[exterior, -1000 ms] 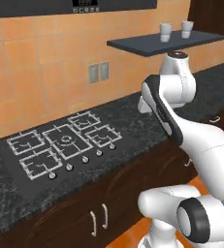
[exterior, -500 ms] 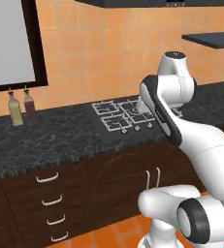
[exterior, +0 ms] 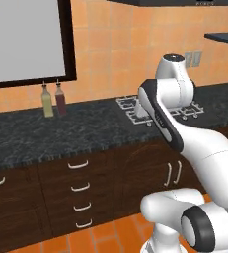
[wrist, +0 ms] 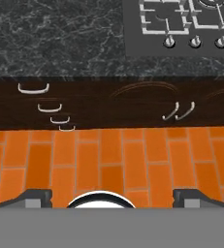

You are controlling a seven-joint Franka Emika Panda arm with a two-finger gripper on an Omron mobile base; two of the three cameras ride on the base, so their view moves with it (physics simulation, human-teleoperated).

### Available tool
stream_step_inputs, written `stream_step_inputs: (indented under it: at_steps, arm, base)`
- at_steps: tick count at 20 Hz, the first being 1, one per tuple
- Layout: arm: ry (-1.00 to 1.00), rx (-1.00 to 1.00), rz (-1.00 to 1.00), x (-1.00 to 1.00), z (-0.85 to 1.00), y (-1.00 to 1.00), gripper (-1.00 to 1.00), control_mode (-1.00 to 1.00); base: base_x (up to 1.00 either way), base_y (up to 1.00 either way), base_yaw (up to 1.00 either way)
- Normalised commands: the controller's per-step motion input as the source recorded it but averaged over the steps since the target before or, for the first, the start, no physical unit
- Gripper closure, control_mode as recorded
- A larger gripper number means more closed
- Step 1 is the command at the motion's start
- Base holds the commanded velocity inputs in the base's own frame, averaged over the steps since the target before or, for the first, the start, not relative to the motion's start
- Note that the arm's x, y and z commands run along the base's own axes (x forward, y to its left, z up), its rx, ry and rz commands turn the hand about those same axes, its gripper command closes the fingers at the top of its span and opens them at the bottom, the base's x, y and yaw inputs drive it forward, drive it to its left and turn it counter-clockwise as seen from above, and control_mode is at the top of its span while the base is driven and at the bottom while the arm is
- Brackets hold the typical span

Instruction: Gather all objects into one cabinet and sort the glasses and bowls to opposite sides.

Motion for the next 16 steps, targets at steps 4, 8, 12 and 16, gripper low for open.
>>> stream_step_inputs:
  at_steps: [4, 8, 12, 16]
  arm:
    - [0.00, 0.00, 0.00, 0.00, 0.00, 0.00, -1.00, 1.00]
    - [0.00, 0.00, 0.00, 0.00, 0.00, 0.00, -1.00, 1.00]
    - [0.00, 0.00, 0.00, 0.00, 0.00, 0.00, -1.00, 1.00]
    - [0.00, 0.00, 0.00, 0.00, 0.00, 0.00, -1.00, 1.00]
  base:
    - [-0.09, 1.00, 0.00]
    - [-0.33, 1.00, 0.00]
    - [-0.46, 1.00, 0.00]
    - [-0.48, 1.00, 0.00]
